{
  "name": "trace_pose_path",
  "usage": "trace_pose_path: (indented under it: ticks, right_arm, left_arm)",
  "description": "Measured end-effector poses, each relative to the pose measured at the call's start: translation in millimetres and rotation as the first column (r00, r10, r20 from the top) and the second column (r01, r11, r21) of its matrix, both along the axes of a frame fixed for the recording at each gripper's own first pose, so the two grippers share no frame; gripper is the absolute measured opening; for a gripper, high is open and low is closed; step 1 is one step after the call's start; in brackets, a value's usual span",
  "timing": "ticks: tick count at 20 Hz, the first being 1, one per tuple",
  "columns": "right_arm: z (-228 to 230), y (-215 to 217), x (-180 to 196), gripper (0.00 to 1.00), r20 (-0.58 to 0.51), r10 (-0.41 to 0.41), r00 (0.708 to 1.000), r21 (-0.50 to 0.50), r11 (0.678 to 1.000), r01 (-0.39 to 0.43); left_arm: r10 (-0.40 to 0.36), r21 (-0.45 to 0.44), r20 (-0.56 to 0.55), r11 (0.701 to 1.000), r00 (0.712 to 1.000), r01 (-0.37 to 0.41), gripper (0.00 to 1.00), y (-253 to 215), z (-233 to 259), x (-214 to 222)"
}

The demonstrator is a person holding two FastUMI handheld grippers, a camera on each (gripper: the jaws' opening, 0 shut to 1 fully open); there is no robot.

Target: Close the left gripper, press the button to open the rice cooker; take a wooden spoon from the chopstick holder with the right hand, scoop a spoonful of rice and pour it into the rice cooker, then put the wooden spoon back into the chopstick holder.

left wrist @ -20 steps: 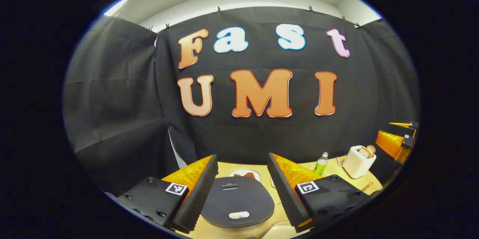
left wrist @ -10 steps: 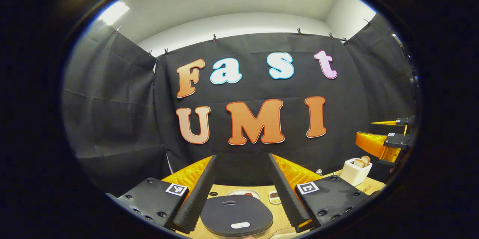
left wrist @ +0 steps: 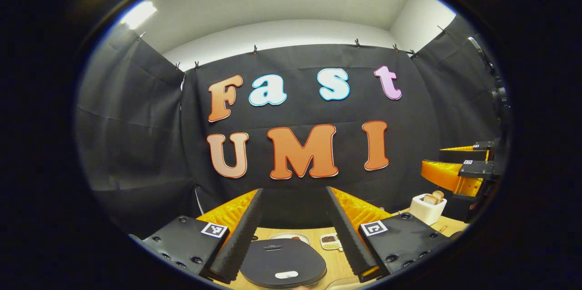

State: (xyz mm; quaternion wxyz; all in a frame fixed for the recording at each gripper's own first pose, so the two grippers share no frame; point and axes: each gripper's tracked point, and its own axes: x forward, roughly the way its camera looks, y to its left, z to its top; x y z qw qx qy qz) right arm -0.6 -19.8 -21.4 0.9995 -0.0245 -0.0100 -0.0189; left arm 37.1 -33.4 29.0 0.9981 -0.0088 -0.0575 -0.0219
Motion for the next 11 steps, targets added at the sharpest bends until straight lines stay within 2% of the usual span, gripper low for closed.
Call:
trace_pose_path:
  ticks: [5, 7, 8, 9, 11]
  right_arm:
    - [-5.7, -1.6, 0.7, 0.82, -0.013, -0.005, 1.000, 0.004, 1.000, 0.005]
    - [-8.0, -3.2, 1.0, 0.82, -0.019, -0.011, 1.000, 0.005, 1.000, 0.012]
    - [-7.8, -4.1, 1.5, 0.82, -0.018, -0.015, 1.000, 0.004, 1.000, 0.015]
    - [-7.4, -5.5, 2.2, 0.82, -0.020, -0.018, 1.000, 0.003, 1.000, 0.018]
    - [-9.1, -5.8, 3.5, 0.82, -0.024, -0.023, 0.999, 0.006, 1.000, 0.023]
  left_arm:
    - [-0.002, -0.001, -0.017, 1.000, 1.000, 0.002, 0.87, -1.1, -4.7, 2.4]
    - [0.003, 0.002, -0.022, 1.000, 1.000, -0.003, 0.87, 1.0, -6.7, 2.6]
    - [0.001, 0.002, -0.021, 1.000, 1.000, -0.001, 0.91, 0.2, -6.3, 3.1]
    - [0.000, 0.004, -0.019, 1.000, 1.000, 0.000, 0.87, 0.4, -4.9, 4.7]
    - [-0.003, 0.008, -0.014, 1.000, 1.000, 0.003, 0.87, 1.0, -4.8, 5.9]
